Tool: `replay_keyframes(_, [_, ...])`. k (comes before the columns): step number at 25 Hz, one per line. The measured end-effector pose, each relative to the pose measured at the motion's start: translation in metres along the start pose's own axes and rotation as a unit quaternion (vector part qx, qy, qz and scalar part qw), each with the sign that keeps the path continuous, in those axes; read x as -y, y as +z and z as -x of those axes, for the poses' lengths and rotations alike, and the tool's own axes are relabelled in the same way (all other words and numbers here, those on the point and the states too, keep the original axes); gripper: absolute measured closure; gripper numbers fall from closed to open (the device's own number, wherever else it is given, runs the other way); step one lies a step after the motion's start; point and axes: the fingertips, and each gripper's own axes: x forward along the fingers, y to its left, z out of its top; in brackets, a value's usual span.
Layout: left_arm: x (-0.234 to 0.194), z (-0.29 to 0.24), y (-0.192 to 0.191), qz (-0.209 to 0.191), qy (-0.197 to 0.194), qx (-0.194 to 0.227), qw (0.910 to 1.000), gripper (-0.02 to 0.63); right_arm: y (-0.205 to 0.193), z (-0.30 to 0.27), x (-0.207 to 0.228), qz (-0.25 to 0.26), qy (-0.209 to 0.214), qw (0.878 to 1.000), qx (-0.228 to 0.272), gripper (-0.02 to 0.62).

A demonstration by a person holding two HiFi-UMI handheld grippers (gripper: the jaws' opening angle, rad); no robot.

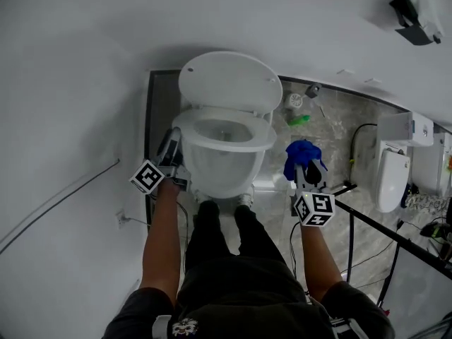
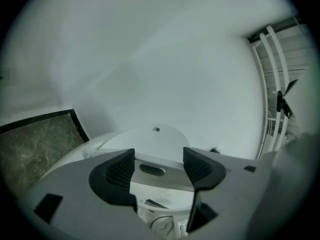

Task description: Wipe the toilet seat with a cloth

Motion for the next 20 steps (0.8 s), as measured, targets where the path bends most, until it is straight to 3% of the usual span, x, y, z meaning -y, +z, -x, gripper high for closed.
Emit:
replay_keyframes(2, [0.006, -0.014, 0.008, 0.002, -0.015, 0.019, 0.9997, 0.311, 0.003, 0.001, 0.005, -0.001, -0.008, 1.0, 0.002, 0.505])
replay_keyframes(7, [0.013, -0.046, 0.023, -0.047, -0.057, 0.034, 0.9967, 0.311, 0.004, 0.002, 0.011, -0.01, -0.025, 1.0, 0.004, 0.505])
replay_keyframes(13, [0.017, -0.098, 0.028, -0.197, -0.026, -0.021, 0.9799, 0.311, -0.002, -0.006, 0.008, -0.017, -0.03, 0.999, 0.0, 0.505])
replay_keyframes(17, [0.016, -0.121, 0.033, -0.238, -0.004, -0.035, 0.9706, 0.313, -0.002, -0.022, -0.011, -0.017, -0.016, 1.0, 0.0, 0.505])
replay_keyframes(20, [0.013, -0.135, 0.032, -0.29, 0.02, -0.049, 0.9556, 0.313, 0.003, -0.033, -0.027, -0.016, -0.004, 1.0, 0.005, 0.505])
